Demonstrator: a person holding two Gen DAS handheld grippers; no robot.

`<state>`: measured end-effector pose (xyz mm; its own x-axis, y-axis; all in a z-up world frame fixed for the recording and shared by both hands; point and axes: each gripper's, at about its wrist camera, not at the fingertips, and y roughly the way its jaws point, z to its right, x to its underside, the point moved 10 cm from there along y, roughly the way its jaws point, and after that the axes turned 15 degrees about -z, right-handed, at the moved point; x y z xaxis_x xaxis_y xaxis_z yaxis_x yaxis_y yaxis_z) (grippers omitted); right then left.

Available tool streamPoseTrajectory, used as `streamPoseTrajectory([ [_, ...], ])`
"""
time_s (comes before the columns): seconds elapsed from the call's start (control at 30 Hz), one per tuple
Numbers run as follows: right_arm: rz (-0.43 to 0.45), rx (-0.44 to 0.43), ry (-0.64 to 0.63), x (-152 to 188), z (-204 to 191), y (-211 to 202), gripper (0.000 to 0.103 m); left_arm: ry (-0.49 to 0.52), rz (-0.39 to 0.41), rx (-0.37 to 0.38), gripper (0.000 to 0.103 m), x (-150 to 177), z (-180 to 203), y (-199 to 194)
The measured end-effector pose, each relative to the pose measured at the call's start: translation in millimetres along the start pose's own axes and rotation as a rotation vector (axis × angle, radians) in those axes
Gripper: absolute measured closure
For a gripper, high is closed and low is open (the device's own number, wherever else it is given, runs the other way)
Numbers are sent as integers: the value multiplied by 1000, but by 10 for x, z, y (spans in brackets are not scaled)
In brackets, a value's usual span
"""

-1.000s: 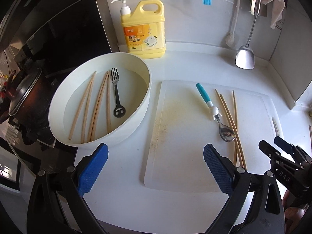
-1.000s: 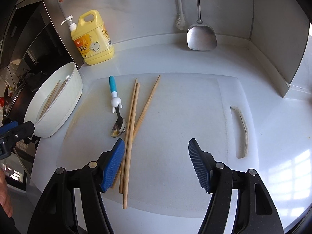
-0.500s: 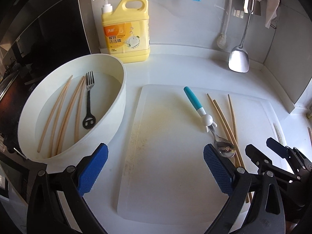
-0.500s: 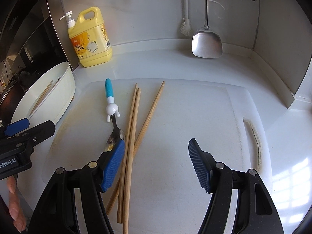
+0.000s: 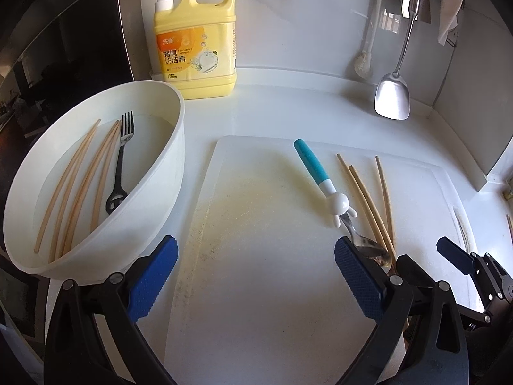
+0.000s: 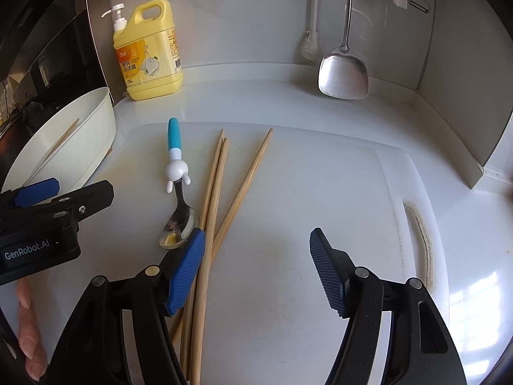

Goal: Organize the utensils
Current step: 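Move the left tool over the teal-handled spoon while the right tool approaches a chopstick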

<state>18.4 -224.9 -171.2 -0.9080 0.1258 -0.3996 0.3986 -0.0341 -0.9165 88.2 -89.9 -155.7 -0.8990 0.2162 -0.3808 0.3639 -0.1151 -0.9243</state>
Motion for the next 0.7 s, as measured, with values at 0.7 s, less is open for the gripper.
streamPoseTrajectory([
  [0.7,4,0,52,26,260,66,38,18,-24,9,6,-103,250,213],
])
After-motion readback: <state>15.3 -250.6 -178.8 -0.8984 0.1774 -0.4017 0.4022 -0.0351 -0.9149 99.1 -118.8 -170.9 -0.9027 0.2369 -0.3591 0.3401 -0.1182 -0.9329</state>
